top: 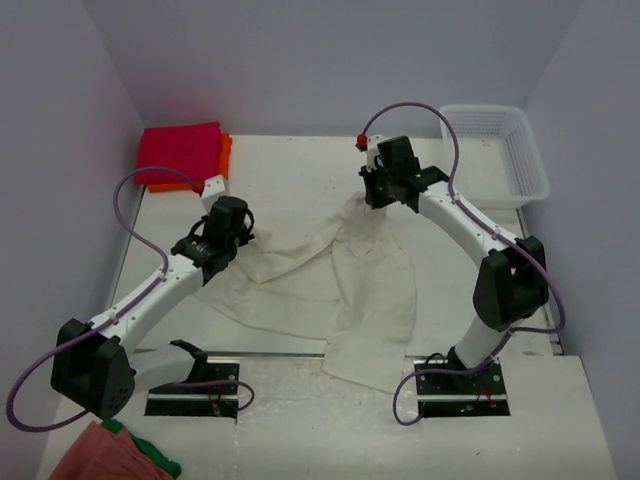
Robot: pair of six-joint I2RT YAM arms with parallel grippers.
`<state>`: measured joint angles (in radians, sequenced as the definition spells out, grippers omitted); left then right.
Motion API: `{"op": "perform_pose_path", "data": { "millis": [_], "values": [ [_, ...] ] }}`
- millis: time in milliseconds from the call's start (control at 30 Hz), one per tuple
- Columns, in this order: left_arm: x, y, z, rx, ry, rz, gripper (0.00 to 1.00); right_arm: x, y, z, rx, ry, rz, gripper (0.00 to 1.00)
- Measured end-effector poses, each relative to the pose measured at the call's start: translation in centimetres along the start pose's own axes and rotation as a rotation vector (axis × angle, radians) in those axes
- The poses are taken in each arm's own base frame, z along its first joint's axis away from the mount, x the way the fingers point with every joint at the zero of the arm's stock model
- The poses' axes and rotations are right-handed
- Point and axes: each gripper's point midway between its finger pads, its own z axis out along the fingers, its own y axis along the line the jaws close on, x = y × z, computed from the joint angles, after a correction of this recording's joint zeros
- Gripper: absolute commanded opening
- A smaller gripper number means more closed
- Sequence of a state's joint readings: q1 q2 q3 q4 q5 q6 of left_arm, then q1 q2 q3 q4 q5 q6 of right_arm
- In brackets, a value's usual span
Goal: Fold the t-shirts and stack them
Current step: Flatten out the tshirt
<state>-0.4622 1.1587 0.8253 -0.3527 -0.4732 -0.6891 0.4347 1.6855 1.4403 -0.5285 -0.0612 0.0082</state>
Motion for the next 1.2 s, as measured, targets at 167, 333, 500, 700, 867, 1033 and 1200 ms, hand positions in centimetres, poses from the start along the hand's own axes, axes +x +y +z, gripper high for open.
{"op": "perform_pose_path", "data": {
  "millis": [167,333,500,700,867,1033,1200],
  "values": [
    [-0.7,0.9,1.1,-0.045,-0.026,-0.030,0.00,0.2,-0.6,2.0,0.010,0.030,0.011,0.00],
    [-2.0,1.2,2.3,-0.045,-0.061,-0.064,0.00,-3.0,-2.8,2.0,0.064,-0.029,0.041,0.00],
    [-2.7,0.0,4.3,0.026,-0.070,-0.074,0.00,-7.3,-5.2,0.9,0.135,-0.118,0.053,0.00],
    [-2.1,-1.0,7.2,0.062,-0.045,-0.067,0.00,-12.5,-7.5,1.4,0.186,-0.197,0.033,0.00],
    [-1.9,-0.7,9.9,0.058,-0.013,-0.080,0.00,-12.9,-9.8,3.9,0.229,-0.178,0.037,0.00],
    [-2.9,-1.6,12.4,0.081,0.001,-0.092,0.00,-12.7,-12.5,6.4,0.271,-0.150,0.050,0.00],
    [-4.2,-3.1,14.5,0.122,-0.004,-0.076,0.00,-12.8,-15.0,7.7,0.297,-0.148,0.060,0.00]
  ]
}}
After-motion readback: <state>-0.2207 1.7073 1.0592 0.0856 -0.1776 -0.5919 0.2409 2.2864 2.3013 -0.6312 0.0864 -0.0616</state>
